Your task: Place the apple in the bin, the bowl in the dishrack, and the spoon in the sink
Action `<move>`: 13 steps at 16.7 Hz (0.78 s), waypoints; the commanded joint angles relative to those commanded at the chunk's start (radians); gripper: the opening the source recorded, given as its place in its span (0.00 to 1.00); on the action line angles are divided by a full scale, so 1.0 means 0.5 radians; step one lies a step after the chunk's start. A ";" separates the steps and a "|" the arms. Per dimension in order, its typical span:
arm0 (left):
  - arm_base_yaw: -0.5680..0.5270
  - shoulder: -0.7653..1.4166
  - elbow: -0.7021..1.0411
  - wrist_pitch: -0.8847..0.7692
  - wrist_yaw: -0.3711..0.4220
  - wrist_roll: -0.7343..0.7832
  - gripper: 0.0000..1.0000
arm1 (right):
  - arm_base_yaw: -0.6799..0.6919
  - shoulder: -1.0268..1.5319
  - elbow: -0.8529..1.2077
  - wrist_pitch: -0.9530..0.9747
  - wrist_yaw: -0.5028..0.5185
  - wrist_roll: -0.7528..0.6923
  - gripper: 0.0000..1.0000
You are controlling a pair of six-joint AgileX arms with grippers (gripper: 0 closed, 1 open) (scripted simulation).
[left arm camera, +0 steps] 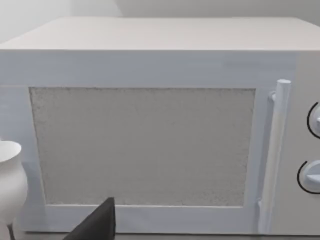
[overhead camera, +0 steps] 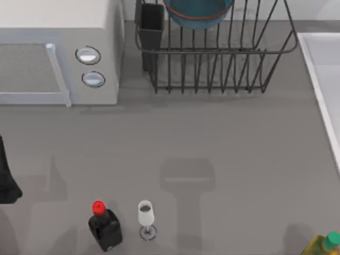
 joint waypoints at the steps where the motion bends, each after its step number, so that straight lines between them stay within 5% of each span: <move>1: 0.000 0.000 0.000 0.000 0.000 0.000 1.00 | -0.043 0.106 0.068 -0.080 0.000 -0.146 1.00; 8: 0.000 0.000 0.000 0.000 0.000 0.000 1.00 | -0.268 0.659 0.420 -0.492 0.001 -0.912 1.00; 13: 0.000 0.000 0.000 0.000 0.000 0.000 1.00 | -0.301 0.739 0.471 -0.551 0.002 -1.022 1.00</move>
